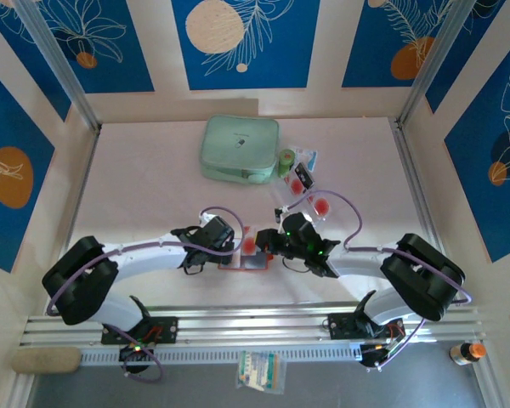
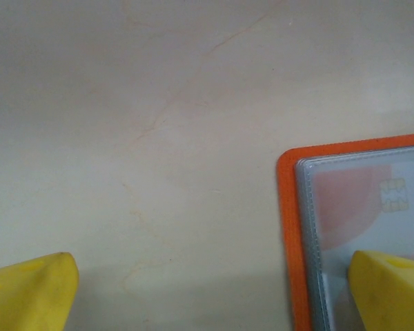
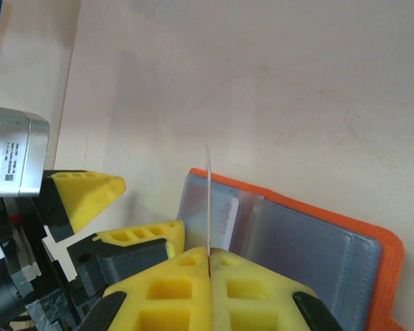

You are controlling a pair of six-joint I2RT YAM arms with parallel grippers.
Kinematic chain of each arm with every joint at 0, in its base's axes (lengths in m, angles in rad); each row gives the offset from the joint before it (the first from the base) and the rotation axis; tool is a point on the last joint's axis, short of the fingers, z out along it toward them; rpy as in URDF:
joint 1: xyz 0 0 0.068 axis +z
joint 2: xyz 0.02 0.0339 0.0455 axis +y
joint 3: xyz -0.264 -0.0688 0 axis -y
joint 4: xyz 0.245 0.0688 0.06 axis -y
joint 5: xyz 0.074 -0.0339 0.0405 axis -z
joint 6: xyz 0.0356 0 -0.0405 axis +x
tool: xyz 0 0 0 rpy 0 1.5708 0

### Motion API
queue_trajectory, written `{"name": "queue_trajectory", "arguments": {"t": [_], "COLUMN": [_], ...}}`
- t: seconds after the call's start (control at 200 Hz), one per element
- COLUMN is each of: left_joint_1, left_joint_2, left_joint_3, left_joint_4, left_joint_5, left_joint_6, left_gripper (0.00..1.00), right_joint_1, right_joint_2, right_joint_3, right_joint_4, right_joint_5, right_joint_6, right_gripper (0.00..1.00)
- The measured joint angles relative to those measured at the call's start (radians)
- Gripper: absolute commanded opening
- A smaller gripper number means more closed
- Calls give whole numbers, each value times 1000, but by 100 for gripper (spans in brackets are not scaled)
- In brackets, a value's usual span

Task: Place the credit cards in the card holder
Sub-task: Insert the credit card into the card slot.

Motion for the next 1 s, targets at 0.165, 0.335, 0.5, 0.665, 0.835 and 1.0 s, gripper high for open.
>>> {"name": "queue_trajectory", "arguments": {"t": [0.165, 0.335, 0.5, 0.665, 0.835, 1.0], "left_joint_1": [-1, -1, -1, -1, -1, -1], "left_joint_2": [0, -3, -8, -9, -9, -9], "left_joint_3": [0, -1, -6, -6, -6, -6], "left_joint_4": [-11, -16, -22, -22, -22, -22], "left_joint_5": [-5, -9, -16, -16, -16, -16], "left_joint_6": [-23, -40, -45, -47, -48, -48], "left_gripper": [100, 100, 100, 100, 100, 100], "right_joint_1": [1, 5, 10, 13, 14, 19], "right_joint_2": [13, 34, 56, 64, 64, 69], "right_joint_3": [0, 0, 0, 1, 3, 10], "right_joint_4": [9, 18, 33, 46, 57, 63], "right_joint_5": [4, 5, 5, 5, 5, 5], "right_joint_6": [2, 3, 7, 10, 10, 10], "right_gripper": [0, 0, 0, 0, 0, 0]}}
